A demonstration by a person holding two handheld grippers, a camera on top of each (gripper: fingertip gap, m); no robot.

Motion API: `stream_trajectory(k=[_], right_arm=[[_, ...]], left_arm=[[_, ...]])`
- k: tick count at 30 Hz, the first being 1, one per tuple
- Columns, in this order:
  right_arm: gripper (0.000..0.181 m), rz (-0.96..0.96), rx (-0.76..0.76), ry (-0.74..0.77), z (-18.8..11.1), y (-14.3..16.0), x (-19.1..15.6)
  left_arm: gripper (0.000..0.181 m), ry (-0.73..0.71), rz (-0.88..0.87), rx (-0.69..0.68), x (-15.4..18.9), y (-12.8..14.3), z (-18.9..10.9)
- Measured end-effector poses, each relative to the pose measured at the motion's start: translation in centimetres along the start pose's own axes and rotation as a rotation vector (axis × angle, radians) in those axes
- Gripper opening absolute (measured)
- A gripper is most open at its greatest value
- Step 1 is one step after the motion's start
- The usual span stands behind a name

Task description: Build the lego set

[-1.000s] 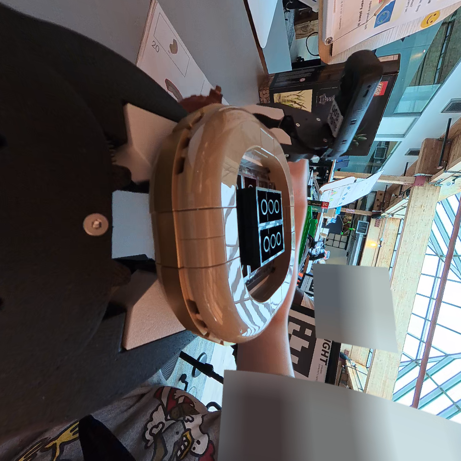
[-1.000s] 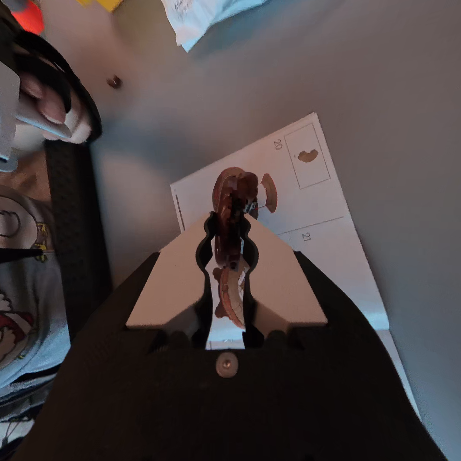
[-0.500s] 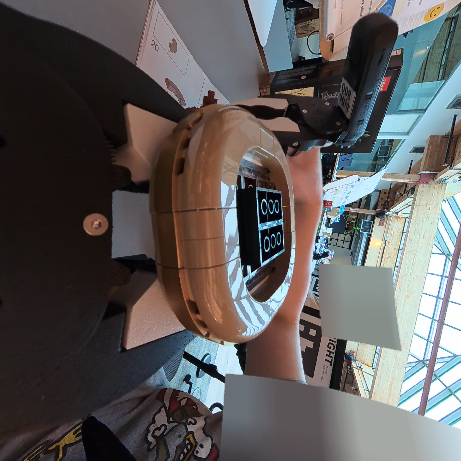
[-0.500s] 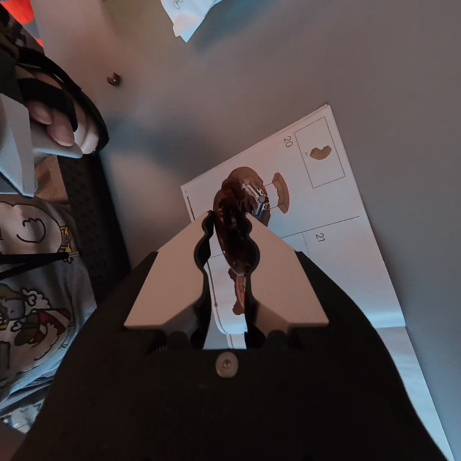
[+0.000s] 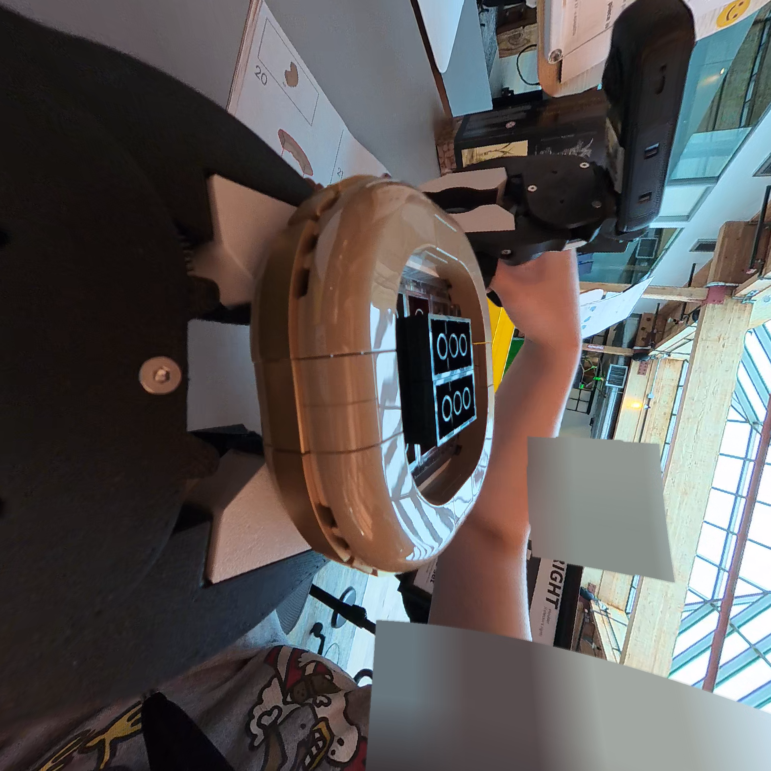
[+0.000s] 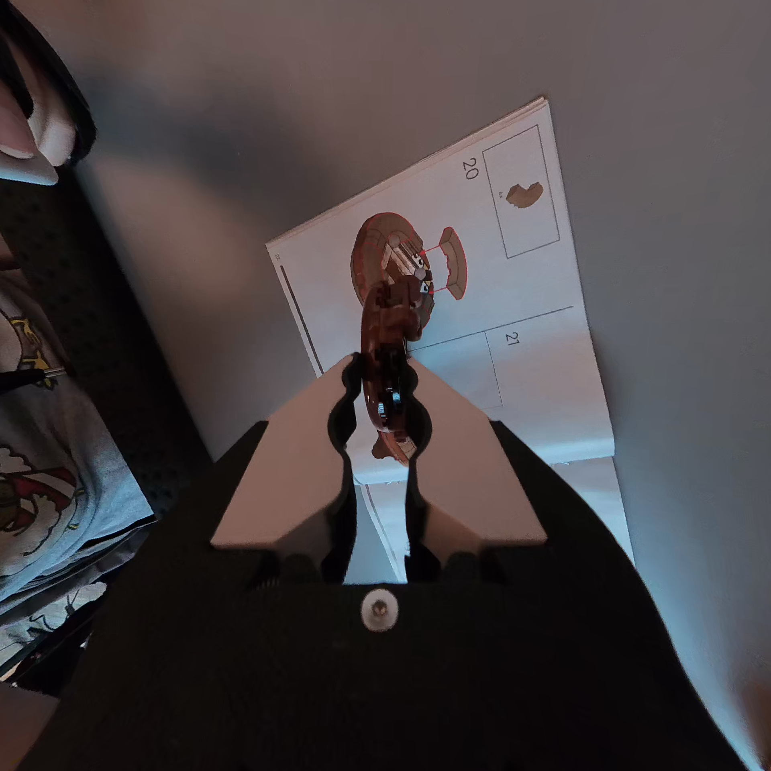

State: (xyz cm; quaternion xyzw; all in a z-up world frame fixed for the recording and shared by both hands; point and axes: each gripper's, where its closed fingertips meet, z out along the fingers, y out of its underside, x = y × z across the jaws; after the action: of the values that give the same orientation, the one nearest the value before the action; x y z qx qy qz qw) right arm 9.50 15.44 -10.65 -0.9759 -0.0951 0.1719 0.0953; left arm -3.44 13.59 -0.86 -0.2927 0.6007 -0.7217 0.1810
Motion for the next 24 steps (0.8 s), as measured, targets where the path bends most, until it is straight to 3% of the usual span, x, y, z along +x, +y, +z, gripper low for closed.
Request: stream_trajectory(k=[4, 14, 18, 24], right_arm=[[0.016, -0.037, 0.028, 0.031, -0.4, 0.6, 0.0], [0.016, -0.109, 0.381, 0.092, -2.7, 1.2, -1.3], [0.015, -0.169, 0.594, 0.181, -6.2, 0.9, -2.4], [0.016, -0.299, 0.945, 0.261, -14.5, 0.0, -6.8]], left_arm=[[0.063, 0.022, 0.0, -0.017, 0.4, 0.3, 0.1], [0.063, 0.049, 0.061, -0.032, 0.9, 0.3, 0.1], [0.062, 0.072, 0.061, -0.044, 0.8, 0.2, 0.4], [0.062, 0.126, 0.049, -0.033, 1.0, -2.0, 2.1]])
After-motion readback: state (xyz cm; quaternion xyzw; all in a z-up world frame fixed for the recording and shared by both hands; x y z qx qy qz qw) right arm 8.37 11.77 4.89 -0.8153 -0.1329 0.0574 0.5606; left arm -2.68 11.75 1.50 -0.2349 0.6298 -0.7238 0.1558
